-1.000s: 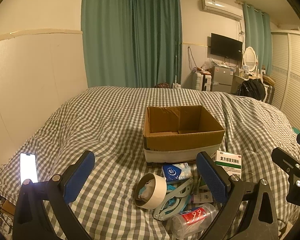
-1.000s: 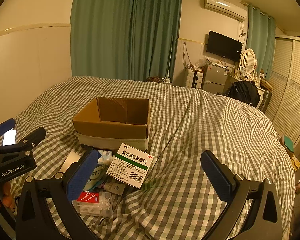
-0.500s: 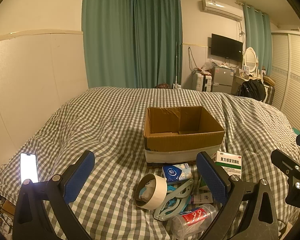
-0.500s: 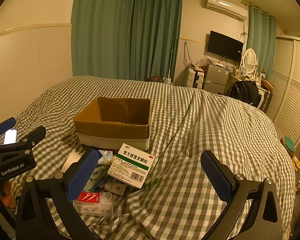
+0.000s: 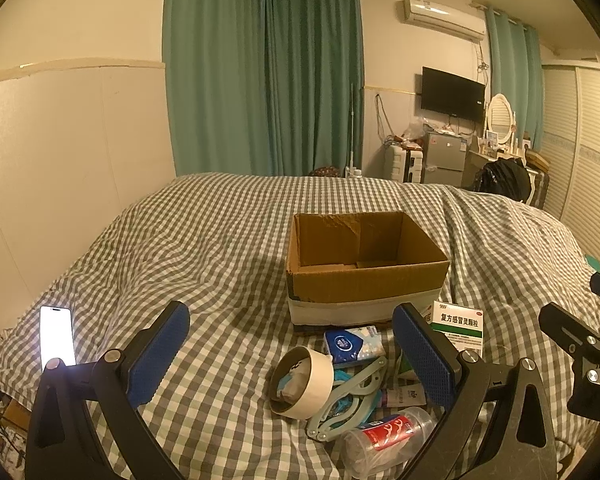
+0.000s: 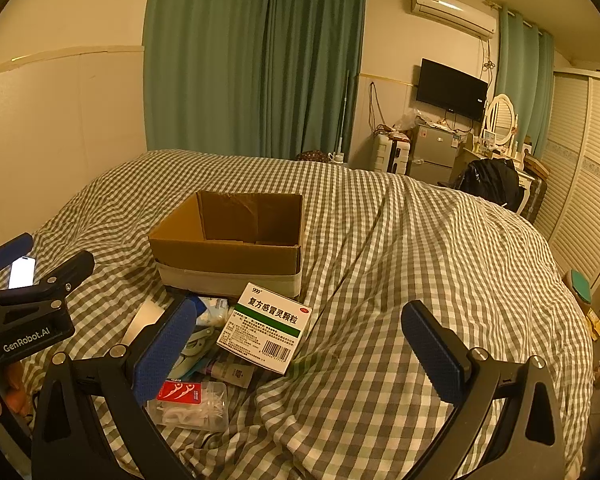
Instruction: Organize objects
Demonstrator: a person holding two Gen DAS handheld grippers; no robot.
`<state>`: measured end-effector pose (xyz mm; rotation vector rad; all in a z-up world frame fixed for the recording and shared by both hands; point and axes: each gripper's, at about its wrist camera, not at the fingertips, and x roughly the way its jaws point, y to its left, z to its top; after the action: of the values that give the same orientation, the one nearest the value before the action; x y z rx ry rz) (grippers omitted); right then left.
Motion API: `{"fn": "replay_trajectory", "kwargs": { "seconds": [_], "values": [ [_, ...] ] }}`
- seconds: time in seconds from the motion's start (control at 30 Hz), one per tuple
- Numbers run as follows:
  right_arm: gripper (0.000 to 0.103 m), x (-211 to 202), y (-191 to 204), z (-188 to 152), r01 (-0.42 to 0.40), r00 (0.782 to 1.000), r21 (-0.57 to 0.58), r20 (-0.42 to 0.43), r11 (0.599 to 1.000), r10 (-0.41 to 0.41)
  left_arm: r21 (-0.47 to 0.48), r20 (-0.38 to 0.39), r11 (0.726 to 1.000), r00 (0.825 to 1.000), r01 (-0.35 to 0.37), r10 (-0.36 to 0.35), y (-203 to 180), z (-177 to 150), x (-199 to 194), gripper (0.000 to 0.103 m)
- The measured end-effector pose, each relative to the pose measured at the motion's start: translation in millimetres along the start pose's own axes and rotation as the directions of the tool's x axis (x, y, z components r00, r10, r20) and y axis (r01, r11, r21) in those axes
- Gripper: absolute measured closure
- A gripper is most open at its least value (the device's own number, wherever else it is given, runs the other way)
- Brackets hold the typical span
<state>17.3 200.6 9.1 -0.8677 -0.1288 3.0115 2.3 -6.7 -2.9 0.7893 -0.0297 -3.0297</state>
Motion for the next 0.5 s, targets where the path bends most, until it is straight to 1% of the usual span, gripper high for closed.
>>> {"fn": "replay_trajectory", "kwargs": {
  "seconds": [0.5],
  "values": [
    [0.0, 2.4, 1.0, -2.9, -0.005, 1.0, 0.001, -0.011, 1.0, 0.005, 0.0, -0.003, 1.0, 1.0, 0.007, -0.007, 0.3, -0.6, 2.6, 0.0]
  ]
}}
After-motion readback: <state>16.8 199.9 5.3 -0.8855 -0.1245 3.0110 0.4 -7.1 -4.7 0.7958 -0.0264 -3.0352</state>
